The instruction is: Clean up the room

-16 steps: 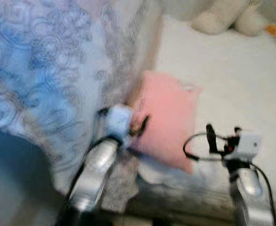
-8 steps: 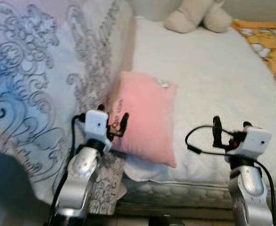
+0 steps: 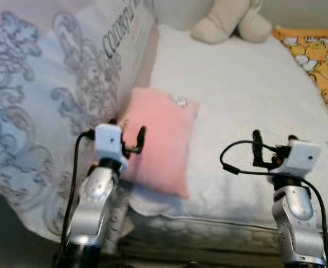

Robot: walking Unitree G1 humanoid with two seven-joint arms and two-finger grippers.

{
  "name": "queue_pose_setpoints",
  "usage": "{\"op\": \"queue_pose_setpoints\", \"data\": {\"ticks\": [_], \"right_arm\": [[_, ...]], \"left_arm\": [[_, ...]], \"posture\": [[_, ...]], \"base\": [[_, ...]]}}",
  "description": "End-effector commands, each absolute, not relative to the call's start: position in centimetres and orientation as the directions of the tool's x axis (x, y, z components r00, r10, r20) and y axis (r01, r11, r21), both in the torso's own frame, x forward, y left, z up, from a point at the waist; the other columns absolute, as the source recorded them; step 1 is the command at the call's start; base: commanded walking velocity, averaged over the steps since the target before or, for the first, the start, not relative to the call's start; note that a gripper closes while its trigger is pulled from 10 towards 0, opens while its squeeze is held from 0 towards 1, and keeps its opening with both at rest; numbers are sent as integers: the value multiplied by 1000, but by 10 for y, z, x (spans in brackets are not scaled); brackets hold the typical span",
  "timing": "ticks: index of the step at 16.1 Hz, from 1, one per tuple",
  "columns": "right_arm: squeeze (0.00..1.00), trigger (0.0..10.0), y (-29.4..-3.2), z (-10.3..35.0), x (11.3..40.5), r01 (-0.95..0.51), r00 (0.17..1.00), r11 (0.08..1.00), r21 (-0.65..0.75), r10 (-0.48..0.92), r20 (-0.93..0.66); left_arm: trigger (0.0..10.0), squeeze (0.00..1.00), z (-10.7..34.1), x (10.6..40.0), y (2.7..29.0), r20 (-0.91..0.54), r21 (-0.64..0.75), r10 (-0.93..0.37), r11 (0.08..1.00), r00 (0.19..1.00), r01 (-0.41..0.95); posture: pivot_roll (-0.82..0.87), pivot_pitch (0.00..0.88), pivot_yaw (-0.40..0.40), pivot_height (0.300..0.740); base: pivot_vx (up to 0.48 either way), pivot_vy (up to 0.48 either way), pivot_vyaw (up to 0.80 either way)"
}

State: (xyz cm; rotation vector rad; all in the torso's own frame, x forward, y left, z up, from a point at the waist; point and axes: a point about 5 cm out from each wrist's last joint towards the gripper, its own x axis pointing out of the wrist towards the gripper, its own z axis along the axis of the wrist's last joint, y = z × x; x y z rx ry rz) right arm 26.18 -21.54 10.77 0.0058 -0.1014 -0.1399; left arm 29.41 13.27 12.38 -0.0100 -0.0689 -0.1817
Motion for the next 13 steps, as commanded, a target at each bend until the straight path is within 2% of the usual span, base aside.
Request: {"op": "queue_pose_setpoints", "data": {"ticks": [1,13], "right_arm": [[0,10000,-209,104,262,119,990,993,16,-119,79],[0,10000,-208,99,264,85,995,996,-31,-84,58]], "left_arm": [[10000,0,119,296,138,46,-13,-159,987,986,159],[10000,0,118,309,119,54,-29,-224,974,973,226]], "posture": [[-53,0,-5,740],[-89,0,13,740]], "base": [[0,-472,0],[0,-467,0]]}}
